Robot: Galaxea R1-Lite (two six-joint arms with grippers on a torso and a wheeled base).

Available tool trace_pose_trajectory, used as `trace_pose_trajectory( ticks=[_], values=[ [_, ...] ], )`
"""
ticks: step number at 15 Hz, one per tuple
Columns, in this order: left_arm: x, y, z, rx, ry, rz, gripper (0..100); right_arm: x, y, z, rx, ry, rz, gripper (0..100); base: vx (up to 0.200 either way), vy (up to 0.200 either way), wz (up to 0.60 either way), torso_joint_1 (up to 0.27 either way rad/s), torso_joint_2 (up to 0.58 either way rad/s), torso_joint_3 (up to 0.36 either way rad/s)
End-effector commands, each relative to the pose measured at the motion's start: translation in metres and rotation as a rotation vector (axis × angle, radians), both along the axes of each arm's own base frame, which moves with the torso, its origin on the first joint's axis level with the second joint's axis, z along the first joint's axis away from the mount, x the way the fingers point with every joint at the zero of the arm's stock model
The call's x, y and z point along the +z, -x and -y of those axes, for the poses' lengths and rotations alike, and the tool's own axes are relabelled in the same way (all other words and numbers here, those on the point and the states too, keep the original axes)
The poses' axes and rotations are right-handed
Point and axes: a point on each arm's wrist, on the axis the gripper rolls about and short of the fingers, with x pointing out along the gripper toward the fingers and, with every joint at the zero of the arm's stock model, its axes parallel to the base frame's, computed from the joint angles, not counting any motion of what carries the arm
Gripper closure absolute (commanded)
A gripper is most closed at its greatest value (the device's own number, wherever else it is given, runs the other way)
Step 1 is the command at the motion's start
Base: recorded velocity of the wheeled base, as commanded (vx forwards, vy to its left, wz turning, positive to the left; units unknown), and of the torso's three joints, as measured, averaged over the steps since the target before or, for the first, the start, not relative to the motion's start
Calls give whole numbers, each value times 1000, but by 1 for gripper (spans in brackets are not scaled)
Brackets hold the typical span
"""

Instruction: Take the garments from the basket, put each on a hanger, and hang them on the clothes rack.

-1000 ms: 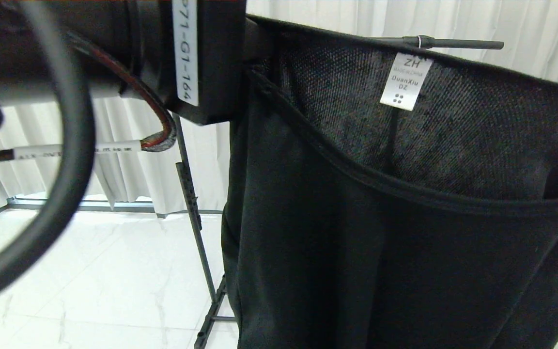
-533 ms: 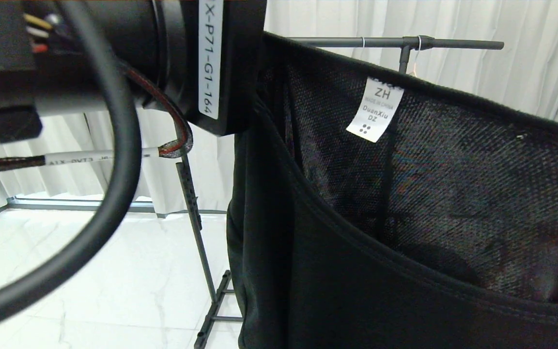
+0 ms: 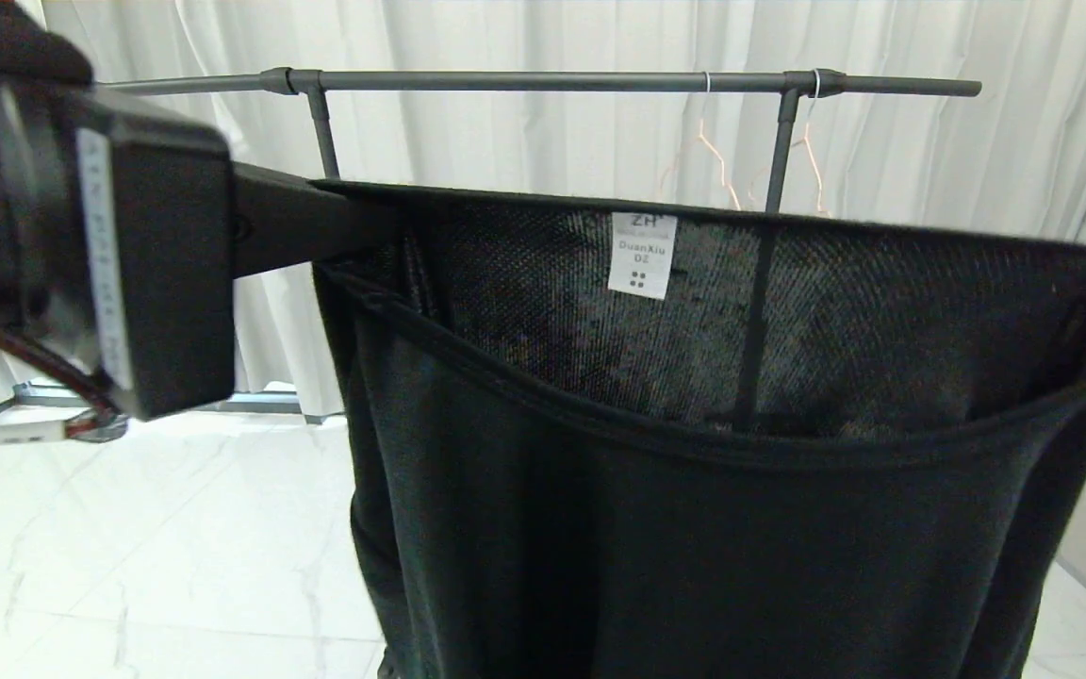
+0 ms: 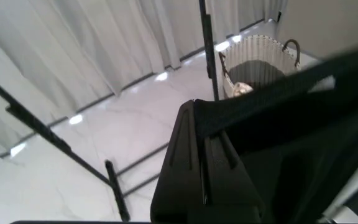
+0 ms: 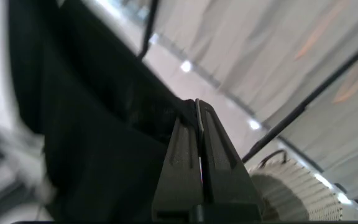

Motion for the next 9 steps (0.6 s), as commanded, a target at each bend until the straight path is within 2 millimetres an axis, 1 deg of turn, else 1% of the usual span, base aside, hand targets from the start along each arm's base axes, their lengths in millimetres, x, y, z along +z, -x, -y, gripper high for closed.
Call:
trace_pose_trajectory(
  ticks=[1, 2, 3, 4, 5, 6, 9],
  values=[
    [5, 14, -16, -15, 55, -18, 100, -2, -20, -30, -65, -43, 30, 100, 0, 0, 0, 0, 0, 0],
    [5, 17, -17, -24, 65, -27, 100, -1, -22, -36, -65, -70, 40, 100, 0, 0, 0, 0, 0, 0],
    [4, 26, -14, -70, 92, -68, 100, 2, -33, -61, -64, -157, 89, 100, 0, 0, 0, 0, 0, 0],
    [5, 37, -13, -127, 120, -99, 100, 4, -42, -83, -60, -209, 137, 100, 0, 0, 0, 0, 0, 0],
    [5, 43, -12, -163, 130, -112, 100, 5, -46, -93, -60, -229, 161, 100, 0, 0, 0, 0, 0, 0],
    [5, 48, -12, -195, 133, -115, 100, 4, -50, -99, -64, -228, 167, 100, 0, 0, 0, 0, 0, 0],
    [6, 52, -13, -220, 137, -114, 100, 4, -52, -99, -72, -230, 169, 100, 0, 0, 0, 0, 0, 0]
  ],
)
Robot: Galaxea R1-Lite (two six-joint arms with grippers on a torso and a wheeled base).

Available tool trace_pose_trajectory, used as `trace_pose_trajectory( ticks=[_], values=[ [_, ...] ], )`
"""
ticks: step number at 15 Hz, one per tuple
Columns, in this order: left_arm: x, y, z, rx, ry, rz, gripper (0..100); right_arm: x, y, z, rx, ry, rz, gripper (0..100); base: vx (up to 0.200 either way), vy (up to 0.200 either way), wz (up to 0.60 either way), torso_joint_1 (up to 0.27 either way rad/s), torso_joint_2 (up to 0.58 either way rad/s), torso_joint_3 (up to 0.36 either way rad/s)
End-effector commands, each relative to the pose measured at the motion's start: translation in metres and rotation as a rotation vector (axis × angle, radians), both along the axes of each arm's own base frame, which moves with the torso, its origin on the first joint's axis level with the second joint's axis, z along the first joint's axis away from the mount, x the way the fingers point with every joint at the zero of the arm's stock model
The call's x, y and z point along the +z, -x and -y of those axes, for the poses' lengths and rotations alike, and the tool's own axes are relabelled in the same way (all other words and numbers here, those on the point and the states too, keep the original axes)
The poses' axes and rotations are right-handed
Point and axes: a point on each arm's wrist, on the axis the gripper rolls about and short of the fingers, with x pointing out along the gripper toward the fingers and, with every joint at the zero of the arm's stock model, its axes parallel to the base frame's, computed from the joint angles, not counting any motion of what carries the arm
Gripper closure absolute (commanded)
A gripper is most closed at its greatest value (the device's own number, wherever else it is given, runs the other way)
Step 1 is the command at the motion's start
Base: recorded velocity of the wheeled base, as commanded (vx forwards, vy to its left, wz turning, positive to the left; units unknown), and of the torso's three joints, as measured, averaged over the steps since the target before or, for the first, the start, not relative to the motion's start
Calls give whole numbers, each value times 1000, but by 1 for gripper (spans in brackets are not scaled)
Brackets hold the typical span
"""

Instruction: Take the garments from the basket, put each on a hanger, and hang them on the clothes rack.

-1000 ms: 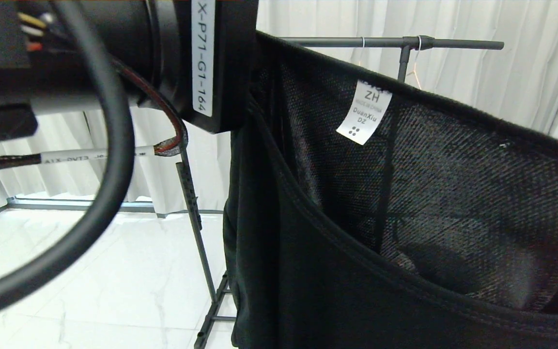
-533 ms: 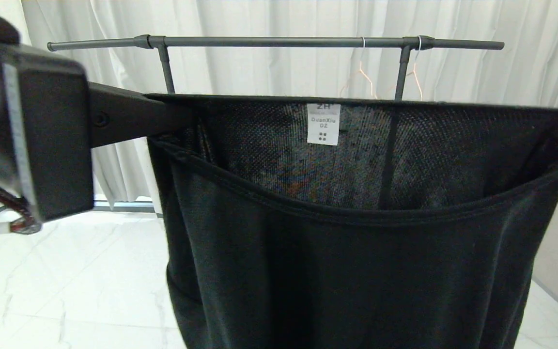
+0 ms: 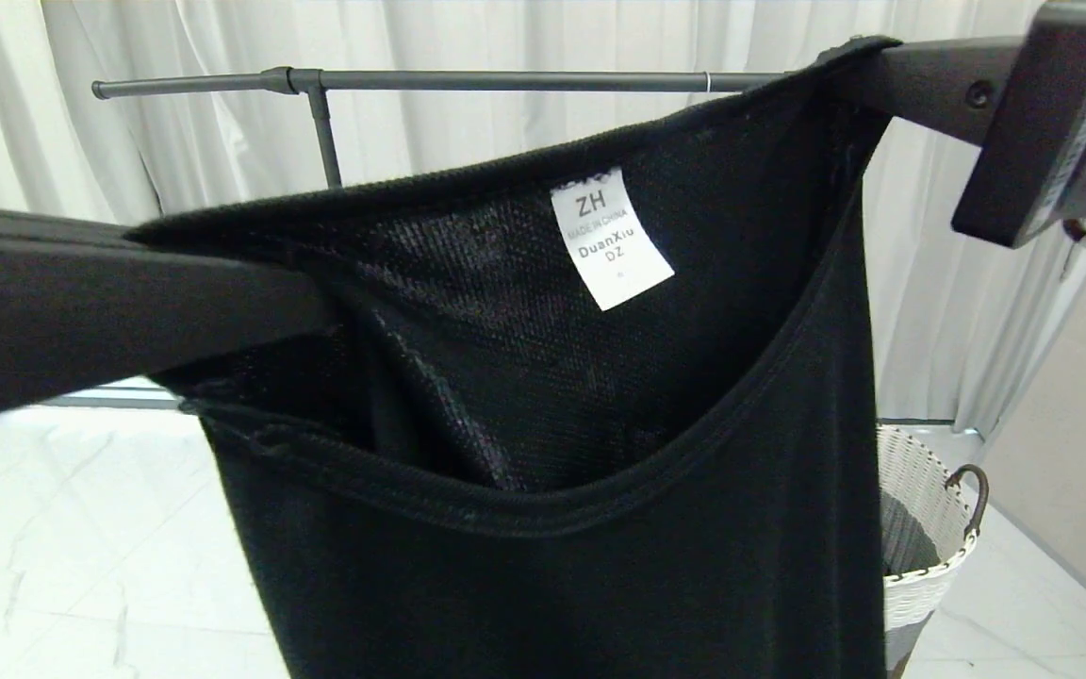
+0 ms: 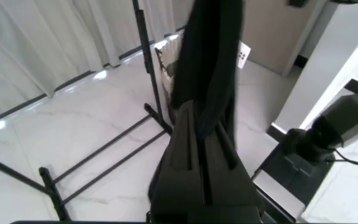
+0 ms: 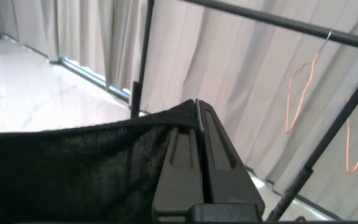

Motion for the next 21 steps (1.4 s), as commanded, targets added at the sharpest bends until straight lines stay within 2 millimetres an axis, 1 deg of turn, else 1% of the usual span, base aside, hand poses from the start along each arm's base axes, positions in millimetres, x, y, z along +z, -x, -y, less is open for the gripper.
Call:
trace_pose_trajectory(
  ticks=[1, 4, 6, 7, 9, 10, 11, 12, 13, 15, 16, 17, 18, 21],
  values=[
    [1, 3, -2, -17, 6, 2, 100, -6, -6, -9, -8, 26, -9, 100, 0, 0, 0, 0, 0, 0],
    [3, 4, -2, -23, 10, 7, 100, -4, -4, -3, -20, 13, -6, 100, 0, 0, 0, 0, 0, 0],
    [10, 3, -5, -25, 13, 44, 100, -3, -6, 9, -49, 14, -6, 100, 0, 0, 0, 0, 0, 0],
    [13, 1, -6, -6, -2, 75, 100, -2, -6, 20, -74, 18, -8, 100, 0, 0, 0, 0, 0, 0],
    [14, -8, -9, 66, -34, 110, 100, -4, -5, 40, -118, 36, -17, 100, 0, 0, 0, 0, 0, 0],
    [13, -16, -13, 123, -50, 119, 100, -4, -1, 56, -141, 51, -25, 100, 0, 0, 0, 0, 0, 0],
    [12, -24, -15, 181, -71, 125, 100, -4, 5, 66, -138, 53, -26, 100, 0, 0, 0, 0, 0, 0],
    [11, -35, -20, 254, -98, 133, 100, -6, 10, 74, -136, 57, -28, 100, 0, 0, 0, 0, 0, 0],
    [11, -42, -20, 289, -114, 140, 100, -10, 14, 80, -133, 61, -30, 100, 0, 0, 0, 0, 0, 0],
    [13, -45, -16, 290, -102, 151, 100, -14, 16, 82, -123, 68, -33, 100, 0, 0, 0, 0, 0, 0],
    [13, -48, -11, 291, -98, 154, 100, -15, 20, 78, -87, 73, -34, 100, 0, 0, 0, 0, 0, 0],
    [13, -48, -10, 290, -100, 155, 100, -16, 21, 75, -67, 82, -37, 0, 0, 0, 0, 0, 0, 0],
    [12, -48, -10, 289, -104, 156, 100, -17, 22, 74, -58, 86, -39, 0, 0, 0, 0, 0, 0, 0],
    [15, -48, -11, 278, -128, 185, 100, -32, 25, 69, -28, 134, -57, 0, 0, 0, 0, 0, 0, 0]
  ],
)
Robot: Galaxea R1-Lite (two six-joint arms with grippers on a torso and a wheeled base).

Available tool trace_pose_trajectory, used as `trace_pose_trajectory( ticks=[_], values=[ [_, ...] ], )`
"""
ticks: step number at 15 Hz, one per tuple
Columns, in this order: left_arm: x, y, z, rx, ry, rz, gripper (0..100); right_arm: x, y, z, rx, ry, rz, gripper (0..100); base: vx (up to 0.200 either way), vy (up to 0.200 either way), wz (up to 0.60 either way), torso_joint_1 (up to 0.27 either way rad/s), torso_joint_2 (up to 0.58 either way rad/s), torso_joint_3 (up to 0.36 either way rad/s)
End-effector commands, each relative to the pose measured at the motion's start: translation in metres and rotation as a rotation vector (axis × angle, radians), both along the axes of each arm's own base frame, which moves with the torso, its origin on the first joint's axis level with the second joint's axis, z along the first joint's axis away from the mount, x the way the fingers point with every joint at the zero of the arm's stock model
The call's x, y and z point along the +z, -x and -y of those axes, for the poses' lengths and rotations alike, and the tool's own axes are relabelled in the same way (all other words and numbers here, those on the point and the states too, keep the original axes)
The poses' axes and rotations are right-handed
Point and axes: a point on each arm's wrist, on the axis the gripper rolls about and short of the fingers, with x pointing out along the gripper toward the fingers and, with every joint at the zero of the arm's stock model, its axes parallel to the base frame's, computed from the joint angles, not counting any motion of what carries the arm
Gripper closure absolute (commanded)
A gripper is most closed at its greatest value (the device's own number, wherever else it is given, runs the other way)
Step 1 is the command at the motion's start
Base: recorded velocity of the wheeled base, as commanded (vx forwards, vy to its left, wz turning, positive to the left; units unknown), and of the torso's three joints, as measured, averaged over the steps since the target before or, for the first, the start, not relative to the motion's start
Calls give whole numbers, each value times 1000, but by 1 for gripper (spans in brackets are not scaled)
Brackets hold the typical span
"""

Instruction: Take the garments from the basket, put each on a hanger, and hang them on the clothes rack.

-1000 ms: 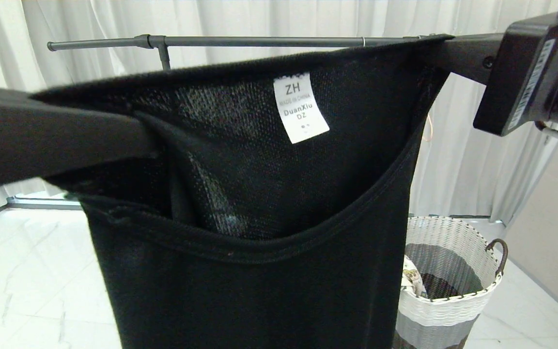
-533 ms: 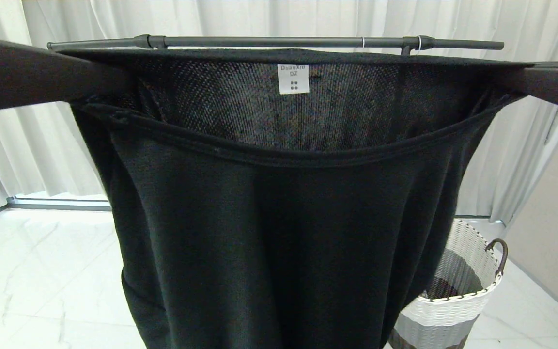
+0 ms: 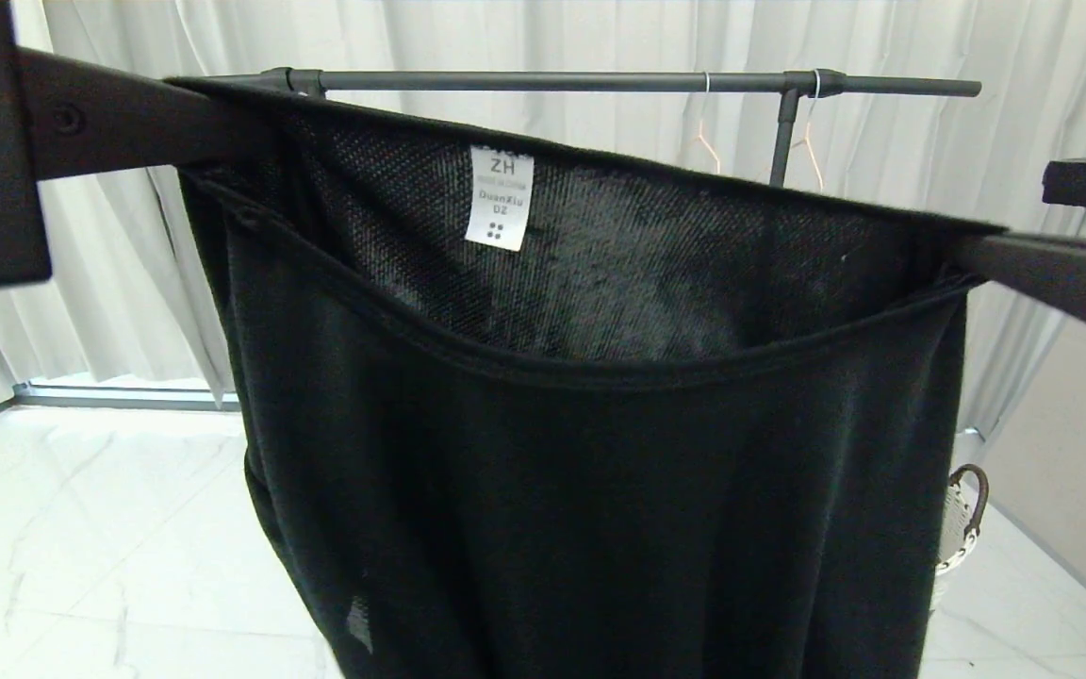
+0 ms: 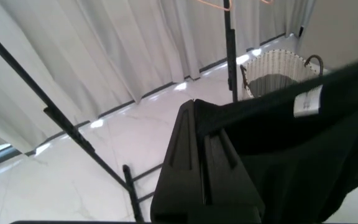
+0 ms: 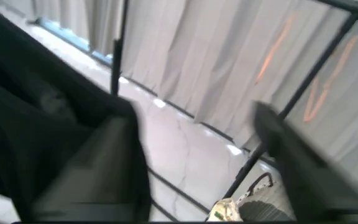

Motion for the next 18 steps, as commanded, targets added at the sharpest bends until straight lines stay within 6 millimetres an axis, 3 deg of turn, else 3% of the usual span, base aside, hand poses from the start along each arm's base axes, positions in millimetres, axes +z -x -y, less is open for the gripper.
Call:
trace_pose_trajectory(
  ticks=[1, 5, 9, 12, 14, 15, 17, 18],
  values=[
    [1, -1, 1, -2, 4, 2, 100, -6, 3, 0, 20, 16, -6, 0, 0, 0, 0, 0, 0, 0],
    [10, -10, -5, 71, 28, 21, 100, -19, 6, 6, 35, 60, -29, 0, 0, 0, 0, 0, 0, 0],
    [16, -25, -27, 210, -39, 75, 100, -22, 11, 19, 58, 38, -86, 0, 0, 0, 0, 0, 0, 0],
    [30, -20, -31, 209, -3, 117, 100, -38, -6, 30, -90, 9, -168, 0, 0, 0, 0, 0, 0, 0],
    [46, -18, -34, 205, 24, 183, 100, -55, -23, 60, -357, 63, -208, 0, 0, 0, 0, 0, 0, 0],
    [47, -17, -35, 205, 25, 185, 100, -56, -23, 62, -379, 74, -213, 0, 0, 0, 0, 0, 0, 0],
    [51, -14, -38, 206, 41, 205, 100, -65, -27, 103, -683, 286, -291, 0, 0, 0, 0, 0, 0, 0],
    [51, -11, -41, 208, 46, 210, 100, -68, -25, 108, -713, 327, -304, 0, 0, 0, 0, 0, 0, 0]
  ],
)
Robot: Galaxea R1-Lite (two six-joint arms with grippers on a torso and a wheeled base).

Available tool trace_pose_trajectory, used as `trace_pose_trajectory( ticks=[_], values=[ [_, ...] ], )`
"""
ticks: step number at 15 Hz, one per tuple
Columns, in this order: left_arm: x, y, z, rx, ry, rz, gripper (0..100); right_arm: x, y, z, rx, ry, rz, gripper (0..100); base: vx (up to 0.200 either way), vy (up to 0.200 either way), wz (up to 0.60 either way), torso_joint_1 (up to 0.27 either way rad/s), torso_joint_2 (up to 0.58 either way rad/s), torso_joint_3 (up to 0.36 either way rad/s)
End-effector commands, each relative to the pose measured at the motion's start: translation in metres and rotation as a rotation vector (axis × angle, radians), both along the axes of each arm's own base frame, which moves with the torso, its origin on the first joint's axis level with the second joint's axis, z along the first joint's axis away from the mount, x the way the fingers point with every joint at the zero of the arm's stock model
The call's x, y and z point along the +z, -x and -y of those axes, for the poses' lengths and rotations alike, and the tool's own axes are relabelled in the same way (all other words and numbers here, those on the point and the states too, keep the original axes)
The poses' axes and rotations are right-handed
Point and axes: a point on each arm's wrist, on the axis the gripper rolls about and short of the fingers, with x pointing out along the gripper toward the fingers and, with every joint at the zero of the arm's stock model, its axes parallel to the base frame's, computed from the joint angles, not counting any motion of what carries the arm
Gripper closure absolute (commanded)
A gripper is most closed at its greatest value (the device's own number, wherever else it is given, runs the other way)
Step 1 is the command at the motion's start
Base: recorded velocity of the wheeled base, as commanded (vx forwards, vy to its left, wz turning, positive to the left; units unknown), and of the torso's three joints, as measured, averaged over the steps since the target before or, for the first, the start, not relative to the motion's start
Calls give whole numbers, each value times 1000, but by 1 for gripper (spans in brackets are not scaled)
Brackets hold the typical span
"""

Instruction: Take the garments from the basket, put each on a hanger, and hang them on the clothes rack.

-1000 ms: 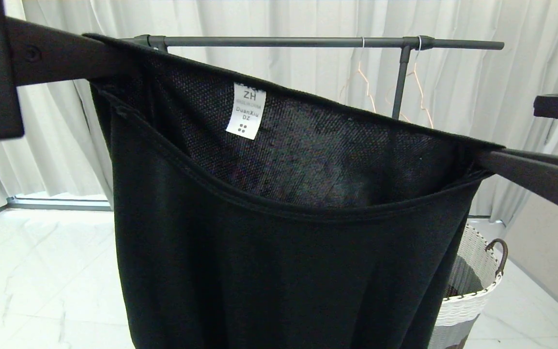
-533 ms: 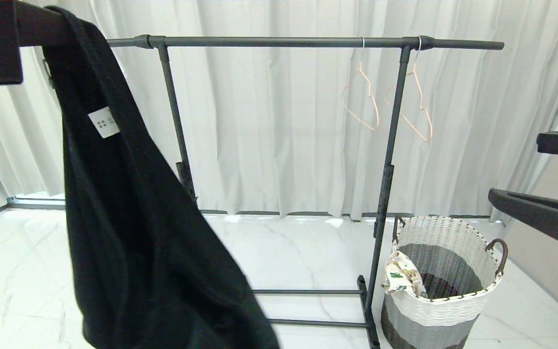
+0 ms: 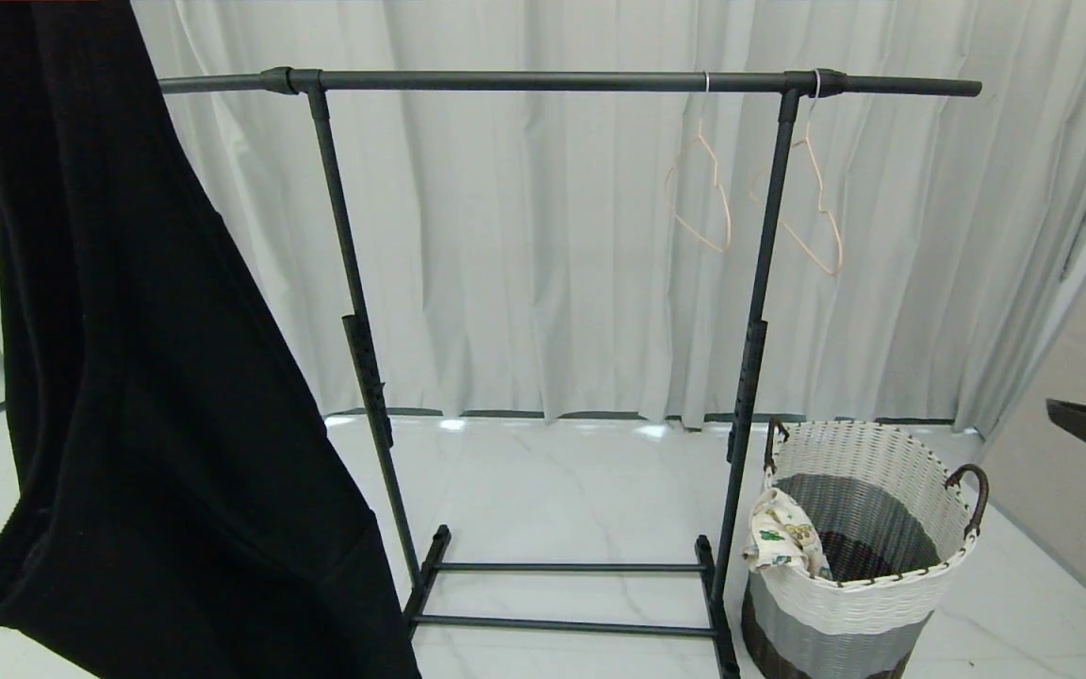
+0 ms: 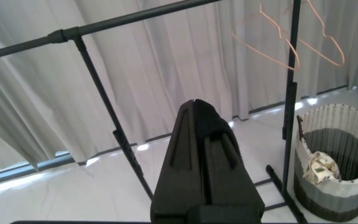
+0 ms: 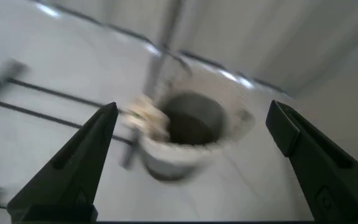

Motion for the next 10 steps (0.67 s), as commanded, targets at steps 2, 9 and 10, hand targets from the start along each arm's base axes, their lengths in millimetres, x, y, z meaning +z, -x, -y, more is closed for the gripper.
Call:
trace_pose_trajectory(
  ticks=[2, 9, 10],
  values=[
    [1, 3, -4, 1, 12, 6, 100, -15, 8, 30, -184, 156, -92, 0, 0, 0, 0, 0, 0, 0],
    [-6, 6, -7, 0, 5, -6, 100, -29, 9, 40, -249, 288, -109, 0, 0, 0, 0, 0, 0, 0],
    [-3, 6, -6, 0, 15, 9, 100, -32, 8, 40, -249, 287, -105, 0, 0, 0, 0, 0, 0, 0]
  ],
)
